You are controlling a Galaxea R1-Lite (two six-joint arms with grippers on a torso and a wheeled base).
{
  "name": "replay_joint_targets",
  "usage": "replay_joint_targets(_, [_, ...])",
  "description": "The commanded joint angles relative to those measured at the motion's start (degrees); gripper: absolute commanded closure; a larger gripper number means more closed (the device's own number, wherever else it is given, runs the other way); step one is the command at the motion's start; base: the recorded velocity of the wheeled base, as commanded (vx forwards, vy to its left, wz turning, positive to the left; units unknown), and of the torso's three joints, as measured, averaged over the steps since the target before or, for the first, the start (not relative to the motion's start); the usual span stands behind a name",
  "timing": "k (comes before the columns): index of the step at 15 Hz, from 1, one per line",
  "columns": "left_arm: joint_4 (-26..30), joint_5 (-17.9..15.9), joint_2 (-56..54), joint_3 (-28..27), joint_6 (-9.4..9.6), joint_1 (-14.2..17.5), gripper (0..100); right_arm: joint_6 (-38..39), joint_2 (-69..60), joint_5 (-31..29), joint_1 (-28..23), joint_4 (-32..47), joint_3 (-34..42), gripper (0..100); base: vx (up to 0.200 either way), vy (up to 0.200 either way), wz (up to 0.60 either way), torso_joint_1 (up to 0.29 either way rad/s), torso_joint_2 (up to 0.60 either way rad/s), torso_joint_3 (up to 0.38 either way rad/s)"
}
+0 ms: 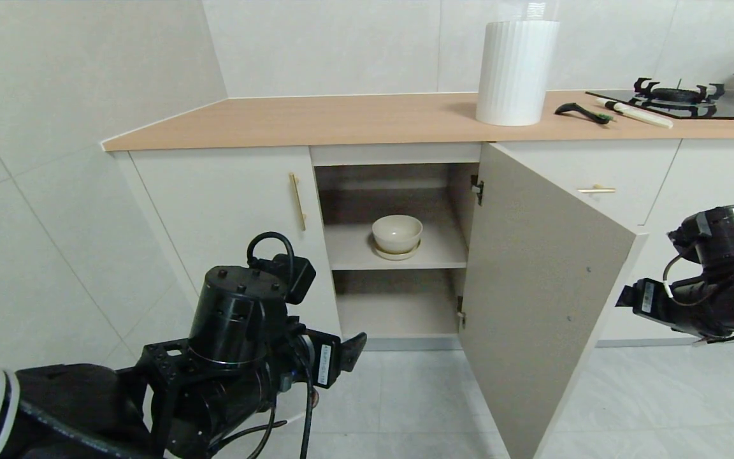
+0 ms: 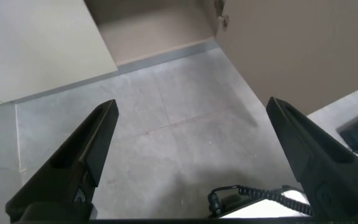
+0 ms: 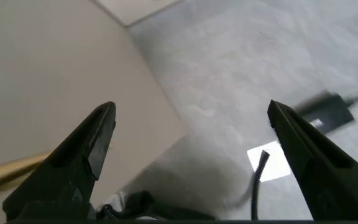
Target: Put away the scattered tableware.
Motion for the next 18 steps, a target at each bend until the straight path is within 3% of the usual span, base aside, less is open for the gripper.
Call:
replay_joint_targets(1, [-0.03,0.03,-0.01,-0.08,-0.03,0.61,0,-0.07,1.90,-0.08,2.75,-0.88,-1.08,0,0.000,0.000,0.00,0.000,0.00,0.000])
replay_joint_targets(8, [-0.03,0.03,-0.01,-0.25,-0.03,1.22,0,1.07,4.98,-0.25,11.37,-0.97,-5.39,0,0.000,0.000,0.00,0.000,0.00,0.000])
replay_joint_targets(14, [-0.03,0.47,0.34,-0.52,0.06,1.49,0,1.07,15.00,-0.69,22.71,-0.97,-16.29,0,0.000,0.000,0.00,0.000,0.00,0.000])
replay_joint_targets(18, [-2.84,1.79,0.25,-0.52,0.15,1.75,0,1.07,20.10,-1.13,25.34,-0.97,-22.97,0,0.000,0.000,0.00,0.000,0.00,0.000])
